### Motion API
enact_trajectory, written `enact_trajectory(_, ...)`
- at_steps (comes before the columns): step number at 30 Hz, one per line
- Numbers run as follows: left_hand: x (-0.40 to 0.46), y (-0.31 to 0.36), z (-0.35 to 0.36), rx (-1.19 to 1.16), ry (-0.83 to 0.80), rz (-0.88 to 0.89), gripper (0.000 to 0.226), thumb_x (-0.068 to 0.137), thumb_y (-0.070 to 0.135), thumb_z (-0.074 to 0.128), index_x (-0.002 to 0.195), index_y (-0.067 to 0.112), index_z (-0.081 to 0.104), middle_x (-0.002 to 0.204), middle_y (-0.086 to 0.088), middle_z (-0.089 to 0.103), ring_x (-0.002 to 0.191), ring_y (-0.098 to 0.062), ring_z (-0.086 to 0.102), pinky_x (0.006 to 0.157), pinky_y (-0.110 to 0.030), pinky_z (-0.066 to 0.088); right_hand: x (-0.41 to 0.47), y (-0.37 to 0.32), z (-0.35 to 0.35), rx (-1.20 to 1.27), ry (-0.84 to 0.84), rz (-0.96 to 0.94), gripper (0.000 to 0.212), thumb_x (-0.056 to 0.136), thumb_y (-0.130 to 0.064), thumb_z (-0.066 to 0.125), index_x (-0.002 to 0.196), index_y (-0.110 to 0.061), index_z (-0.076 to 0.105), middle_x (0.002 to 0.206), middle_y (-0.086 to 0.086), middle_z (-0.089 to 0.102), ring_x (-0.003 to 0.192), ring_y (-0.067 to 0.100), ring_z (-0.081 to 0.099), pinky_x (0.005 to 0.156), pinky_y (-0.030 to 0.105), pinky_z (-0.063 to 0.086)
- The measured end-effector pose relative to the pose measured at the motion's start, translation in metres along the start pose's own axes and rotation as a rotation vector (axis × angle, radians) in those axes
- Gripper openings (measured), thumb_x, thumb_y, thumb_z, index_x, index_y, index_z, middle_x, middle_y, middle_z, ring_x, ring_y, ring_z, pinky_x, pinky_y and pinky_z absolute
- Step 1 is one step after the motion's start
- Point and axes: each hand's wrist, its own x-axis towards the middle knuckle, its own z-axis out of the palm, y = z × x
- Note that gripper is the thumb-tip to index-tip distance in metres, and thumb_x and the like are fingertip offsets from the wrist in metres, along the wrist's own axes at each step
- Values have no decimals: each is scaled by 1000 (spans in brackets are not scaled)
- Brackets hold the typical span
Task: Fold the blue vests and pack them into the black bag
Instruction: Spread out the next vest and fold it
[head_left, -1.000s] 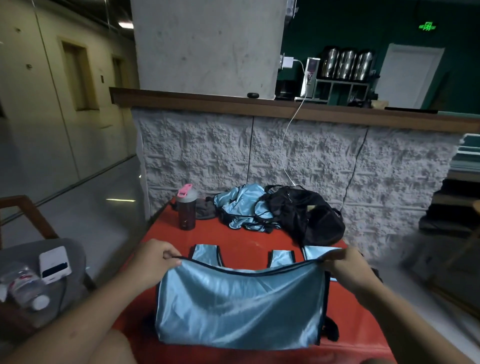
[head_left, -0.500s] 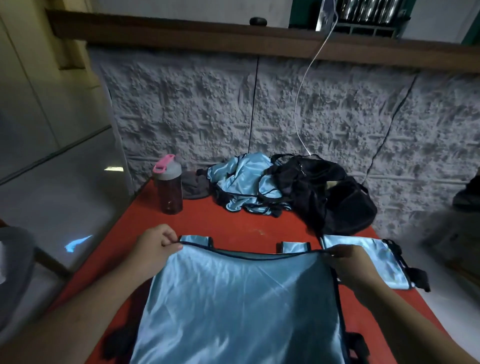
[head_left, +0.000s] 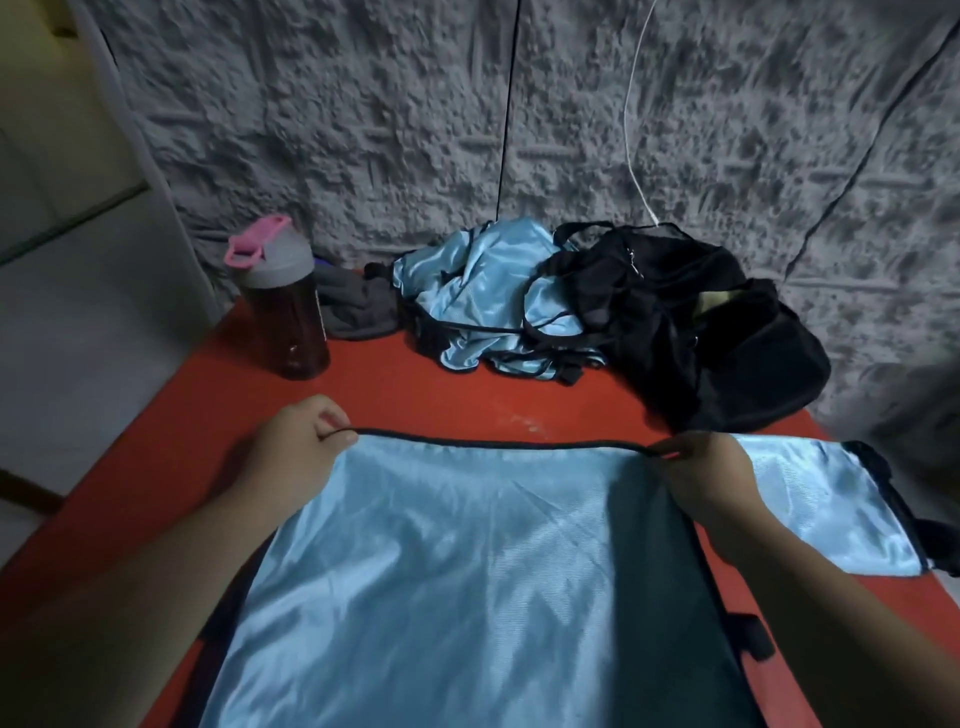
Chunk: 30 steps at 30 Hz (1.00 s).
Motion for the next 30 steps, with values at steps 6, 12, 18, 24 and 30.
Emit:
enact_trajectory(6,0,-4,3,22,7,3,12,83,12,79,87,17,69,78,3,68,69,-11,62,58,-23,40,3,-2,7,-106,44,-42,10,82,-18,77,91,-20,78,72,-3,64,70,14,51,63,26,35)
enact_trajectory(12,4,-5,11,2,81,38,17,82,16,81,78,20,65,74,2,65,69,-17,62,62,-27,45,1,-1,13,-119,89,-46,13,85,-15,72,98,-17,77,87,8,72,86,29,61,74,28,37)
enact_trajectory(18,9,-11,16,224,55,87,19,80,17,82,85,16,64,86,-5,60,84,-32,62,72,-35,45,-1,1,21,-193,76,-7,14,88,-22,70,100,-16,72,98,14,69,92,36,60,76,37,46)
enact_trajectory(24,-34,46,25,537,163,312,18,84,35,75,86,25,60,93,-2,58,96,-31,53,83,-45,42,-45,-52,47,-241,196,-450,28,83,-10,70,111,-11,71,106,16,62,100,38,59,88,42,49)
enact_trajectory(30,-81,34,66,692,-341,222,73,90,71,-9,157,42,-13,168,6,-13,154,-22,-16,122,-53,-11,-88,-57,96,-482,-278,-442,77,97,-68,14,162,-28,3,171,3,-2,157,22,-9,126,50,0)
